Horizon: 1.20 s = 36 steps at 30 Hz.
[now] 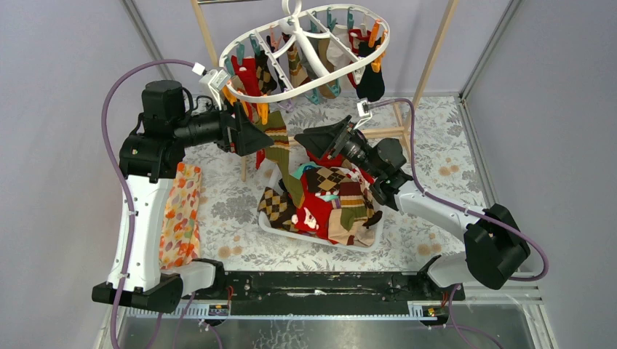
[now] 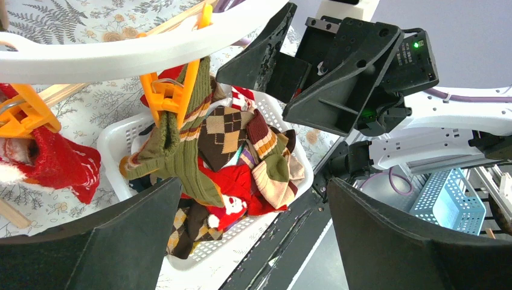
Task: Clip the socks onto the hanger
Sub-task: Clamp the sock onto the hanger, then open the clamp at the hanger.
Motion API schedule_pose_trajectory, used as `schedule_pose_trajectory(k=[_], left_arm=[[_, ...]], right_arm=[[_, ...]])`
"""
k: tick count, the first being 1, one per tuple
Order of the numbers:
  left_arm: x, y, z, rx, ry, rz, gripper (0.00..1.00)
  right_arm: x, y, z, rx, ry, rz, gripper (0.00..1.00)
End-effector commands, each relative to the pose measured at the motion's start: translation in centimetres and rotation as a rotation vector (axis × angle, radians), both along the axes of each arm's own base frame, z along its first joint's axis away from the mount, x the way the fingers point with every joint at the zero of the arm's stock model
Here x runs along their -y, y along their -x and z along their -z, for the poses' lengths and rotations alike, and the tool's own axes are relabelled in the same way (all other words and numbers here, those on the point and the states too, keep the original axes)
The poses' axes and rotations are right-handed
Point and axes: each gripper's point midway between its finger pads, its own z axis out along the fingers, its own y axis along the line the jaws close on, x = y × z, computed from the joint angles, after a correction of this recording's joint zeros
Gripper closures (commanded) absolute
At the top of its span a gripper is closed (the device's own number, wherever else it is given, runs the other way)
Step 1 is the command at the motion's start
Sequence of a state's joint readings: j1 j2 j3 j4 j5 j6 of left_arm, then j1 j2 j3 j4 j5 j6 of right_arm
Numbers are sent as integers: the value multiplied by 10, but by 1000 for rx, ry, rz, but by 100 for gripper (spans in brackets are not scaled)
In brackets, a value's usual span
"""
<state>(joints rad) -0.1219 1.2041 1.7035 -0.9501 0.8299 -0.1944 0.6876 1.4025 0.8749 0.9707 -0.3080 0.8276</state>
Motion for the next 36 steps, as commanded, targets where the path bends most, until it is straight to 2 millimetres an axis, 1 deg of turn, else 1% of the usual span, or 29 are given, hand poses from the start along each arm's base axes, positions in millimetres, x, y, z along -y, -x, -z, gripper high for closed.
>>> schedule_pose_trajectory(k=[1,5,8,11,15,18,20,22,23,25,29,32,36], left_arm=[[-5,0,-5,4,-15,-19,1],[-10,-2,-10,16,-11,-39,1],[-13,-1,-13,23,-7,-49,2],[-14,0,-10,24,-10,-53,4],[-14,0,-8,23,-11,-49,6],[-13,1,-7,24,-4,-37,9],[-12,1,-7,24,-1,-35,10],[-12,2,-8,28,0,-34,10],[-12,3,-9,32,0,-34,11],[-12,3,-10,36,1,-35,11],[-13,6,-13,53,0,-39,12],[-13,9,-15,65,-2,-37,12],[-13,11,-16,70,-1,-35,12]], right_arm=[[9,14,-34,104,-90,-20,1],[12,17,-35,109,-92,-25,3],[16,19,-29,99,-90,-16,4],[21,20,-20,93,-92,-2,6],[29,20,-20,107,-120,14,7],[27,16,-31,164,-154,15,9],[26,15,-42,214,-209,8,10],[19,11,-51,242,-242,-13,10],[12,6,-51,248,-241,-32,11],[4,0,-58,270,-261,-54,11],[1,-9,-71,303,-335,-90,11],[1,-15,-75,313,-381,-132,12],[-1,-20,-76,312,-409,-179,12]])
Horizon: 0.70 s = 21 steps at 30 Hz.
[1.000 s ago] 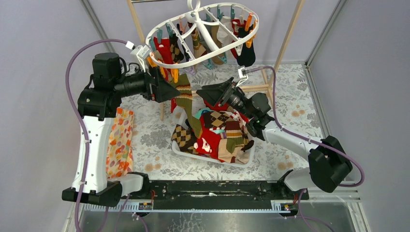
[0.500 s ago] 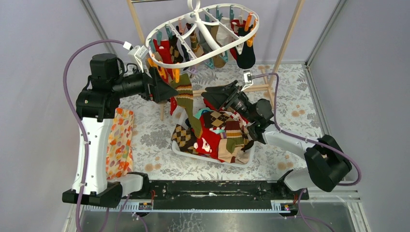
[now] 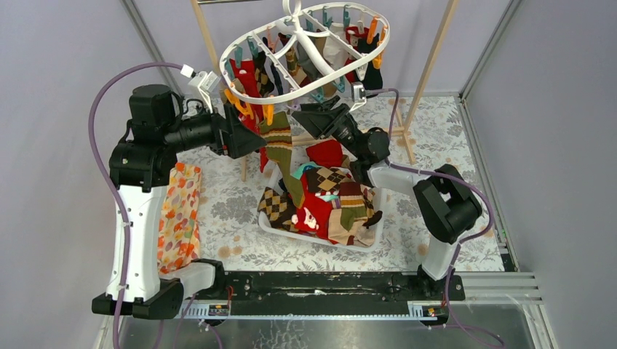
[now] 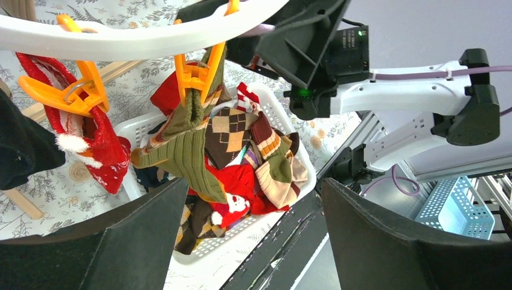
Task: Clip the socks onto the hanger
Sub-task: Open the clamp at the hanger.
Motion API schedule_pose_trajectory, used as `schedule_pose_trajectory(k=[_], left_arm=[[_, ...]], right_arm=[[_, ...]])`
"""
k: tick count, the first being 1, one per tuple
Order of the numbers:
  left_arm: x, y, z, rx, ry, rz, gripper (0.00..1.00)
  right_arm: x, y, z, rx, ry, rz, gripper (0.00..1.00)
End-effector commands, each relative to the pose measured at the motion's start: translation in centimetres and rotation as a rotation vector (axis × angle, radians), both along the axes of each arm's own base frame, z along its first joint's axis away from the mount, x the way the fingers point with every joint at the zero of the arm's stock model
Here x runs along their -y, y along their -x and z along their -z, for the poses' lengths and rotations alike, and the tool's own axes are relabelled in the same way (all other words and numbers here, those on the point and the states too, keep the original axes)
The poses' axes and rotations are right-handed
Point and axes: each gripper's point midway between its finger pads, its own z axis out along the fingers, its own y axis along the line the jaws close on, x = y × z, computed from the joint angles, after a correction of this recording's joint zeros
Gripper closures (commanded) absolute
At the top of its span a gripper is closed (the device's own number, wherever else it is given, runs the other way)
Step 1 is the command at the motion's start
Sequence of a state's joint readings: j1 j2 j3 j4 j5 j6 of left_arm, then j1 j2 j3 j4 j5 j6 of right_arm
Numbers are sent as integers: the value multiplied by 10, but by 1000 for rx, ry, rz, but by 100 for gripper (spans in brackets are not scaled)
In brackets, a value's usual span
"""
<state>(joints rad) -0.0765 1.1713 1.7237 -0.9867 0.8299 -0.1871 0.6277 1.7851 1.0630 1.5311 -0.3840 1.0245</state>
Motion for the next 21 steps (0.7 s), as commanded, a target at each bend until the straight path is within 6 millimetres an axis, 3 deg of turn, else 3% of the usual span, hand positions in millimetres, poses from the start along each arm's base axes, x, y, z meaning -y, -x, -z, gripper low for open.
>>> schedule_pose_trajectory(k=[1,21], left_arm=[[-1,3,-7,47,0,7,12],[0,4,-7,37,7,12,12]], right_arm=[[15,22,-48,164,-131,-76,12],[31,38,-82,195,-197,-89,24]])
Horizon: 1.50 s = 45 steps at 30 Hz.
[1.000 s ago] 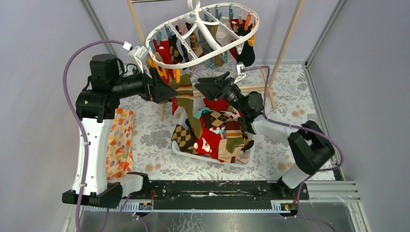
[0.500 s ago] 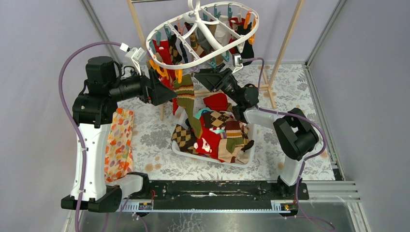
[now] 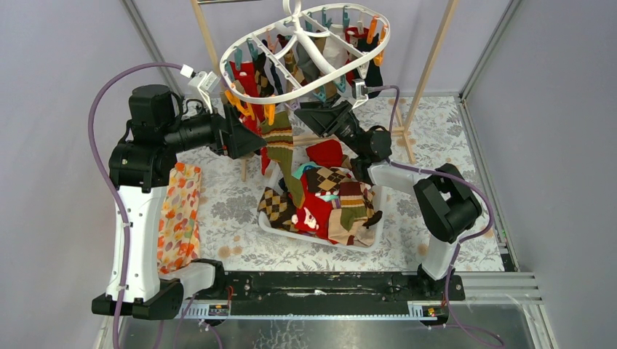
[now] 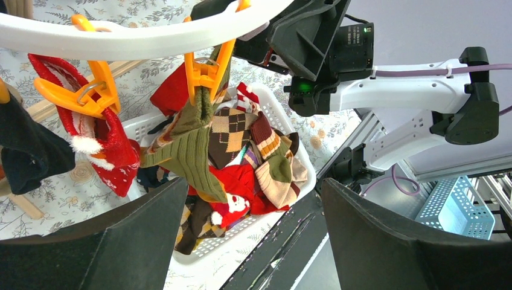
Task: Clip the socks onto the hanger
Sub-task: Open the clamp at the hanger.
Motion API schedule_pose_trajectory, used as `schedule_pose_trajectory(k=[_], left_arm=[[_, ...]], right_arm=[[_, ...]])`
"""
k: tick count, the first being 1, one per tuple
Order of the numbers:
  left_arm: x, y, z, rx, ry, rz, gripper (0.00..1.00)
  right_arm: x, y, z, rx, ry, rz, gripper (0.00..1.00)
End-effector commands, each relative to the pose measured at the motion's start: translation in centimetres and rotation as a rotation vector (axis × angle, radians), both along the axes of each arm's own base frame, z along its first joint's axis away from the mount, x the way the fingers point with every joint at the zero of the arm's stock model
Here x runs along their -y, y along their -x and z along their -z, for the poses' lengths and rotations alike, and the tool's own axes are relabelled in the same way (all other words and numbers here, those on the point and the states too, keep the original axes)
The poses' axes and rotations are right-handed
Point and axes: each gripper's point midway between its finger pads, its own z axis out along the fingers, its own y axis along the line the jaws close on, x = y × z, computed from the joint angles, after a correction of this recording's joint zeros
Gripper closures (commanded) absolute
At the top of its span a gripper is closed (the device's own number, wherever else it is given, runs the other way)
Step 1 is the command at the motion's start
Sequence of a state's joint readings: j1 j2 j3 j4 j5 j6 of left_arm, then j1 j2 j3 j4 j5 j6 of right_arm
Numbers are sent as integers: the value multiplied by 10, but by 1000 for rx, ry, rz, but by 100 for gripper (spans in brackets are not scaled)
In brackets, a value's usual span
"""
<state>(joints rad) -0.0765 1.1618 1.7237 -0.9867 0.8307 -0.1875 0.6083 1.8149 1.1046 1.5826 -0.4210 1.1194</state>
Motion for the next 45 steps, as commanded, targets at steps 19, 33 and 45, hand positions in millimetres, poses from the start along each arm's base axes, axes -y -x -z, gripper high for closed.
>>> schedule_pose_trajectory(k=[19,33,45], left_arm=[[1,1,-10,33,15,14,12],[3,4,-17,38,31,24,13],[4,9,-25,53,41,34,13]], right_arm=[[25,52,-77,189,-171,-59,76],[11,57,-55,187,-125,-39,40],[-1,46,-51,170,-133,-43,35]])
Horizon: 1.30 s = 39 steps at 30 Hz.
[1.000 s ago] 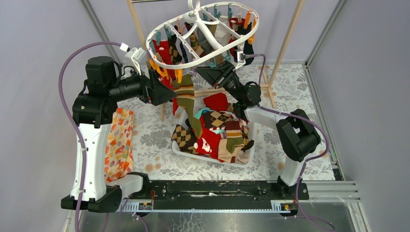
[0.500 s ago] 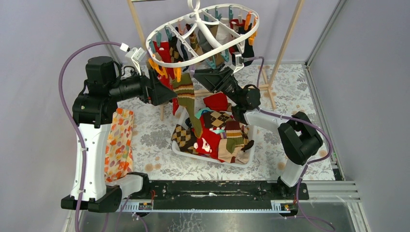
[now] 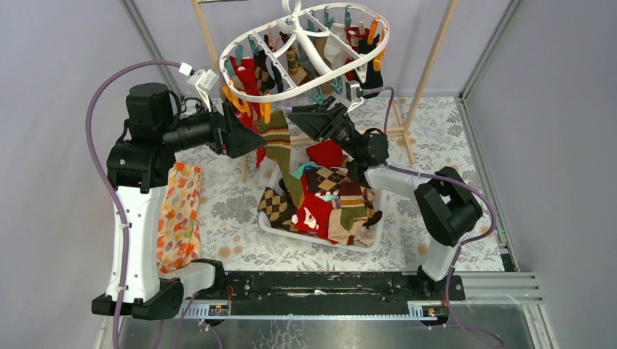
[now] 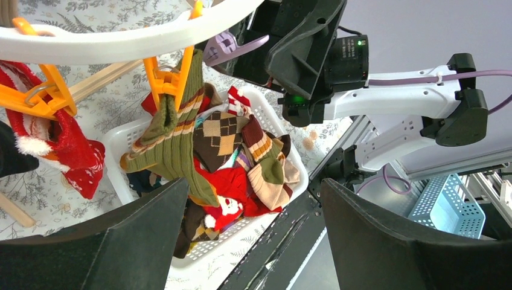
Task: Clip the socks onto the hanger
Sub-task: Open the clamp at the hanger.
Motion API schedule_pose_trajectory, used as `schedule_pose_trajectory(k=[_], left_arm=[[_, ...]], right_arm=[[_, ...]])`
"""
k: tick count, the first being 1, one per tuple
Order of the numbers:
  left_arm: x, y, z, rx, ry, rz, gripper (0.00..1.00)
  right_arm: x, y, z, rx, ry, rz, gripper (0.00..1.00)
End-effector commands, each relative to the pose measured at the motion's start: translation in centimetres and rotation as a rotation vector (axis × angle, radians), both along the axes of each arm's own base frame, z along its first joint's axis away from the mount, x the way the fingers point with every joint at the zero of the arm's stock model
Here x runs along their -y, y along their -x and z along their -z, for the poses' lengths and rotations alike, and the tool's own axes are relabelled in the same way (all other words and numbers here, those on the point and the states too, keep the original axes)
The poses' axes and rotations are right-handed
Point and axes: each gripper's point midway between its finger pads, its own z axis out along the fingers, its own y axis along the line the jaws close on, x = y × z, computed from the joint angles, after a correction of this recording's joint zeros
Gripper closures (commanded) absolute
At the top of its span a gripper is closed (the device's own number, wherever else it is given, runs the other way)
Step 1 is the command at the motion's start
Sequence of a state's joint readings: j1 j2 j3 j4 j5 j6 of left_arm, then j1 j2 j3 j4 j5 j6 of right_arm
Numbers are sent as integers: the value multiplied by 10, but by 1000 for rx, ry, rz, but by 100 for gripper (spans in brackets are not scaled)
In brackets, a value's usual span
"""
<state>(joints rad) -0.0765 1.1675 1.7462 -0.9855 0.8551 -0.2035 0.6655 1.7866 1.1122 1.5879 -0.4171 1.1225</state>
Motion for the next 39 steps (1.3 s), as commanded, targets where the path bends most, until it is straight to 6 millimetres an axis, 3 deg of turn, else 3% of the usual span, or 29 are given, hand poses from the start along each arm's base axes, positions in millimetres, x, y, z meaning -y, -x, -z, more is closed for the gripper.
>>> schedule_pose_trajectory(k=[1,6,12,16,22,28,33,39], left_arm=[[1,6,-17,48,22,16,13],[2,6,-18,48,24,18,13],[2,7,-19,51,25,17,13],[2,8,-20,54,25,18,13],[1,9,-21,59,23,16,13],[1,9,-21,57,23,15,13],[1,9,-20,55,22,10,13],[0,4,-20,44,30,-7,13]], right_arm=[[11,17,-31,135,-107,19,35],[11,14,-26,117,-105,34,34],[6,17,-40,158,-119,-8,35],[4,17,-38,149,-116,-26,34],[8,25,-34,132,-102,-48,48],[19,31,-41,137,-121,-11,69],[27,34,-45,149,-135,49,80],[16,37,-40,138,-138,70,88]])
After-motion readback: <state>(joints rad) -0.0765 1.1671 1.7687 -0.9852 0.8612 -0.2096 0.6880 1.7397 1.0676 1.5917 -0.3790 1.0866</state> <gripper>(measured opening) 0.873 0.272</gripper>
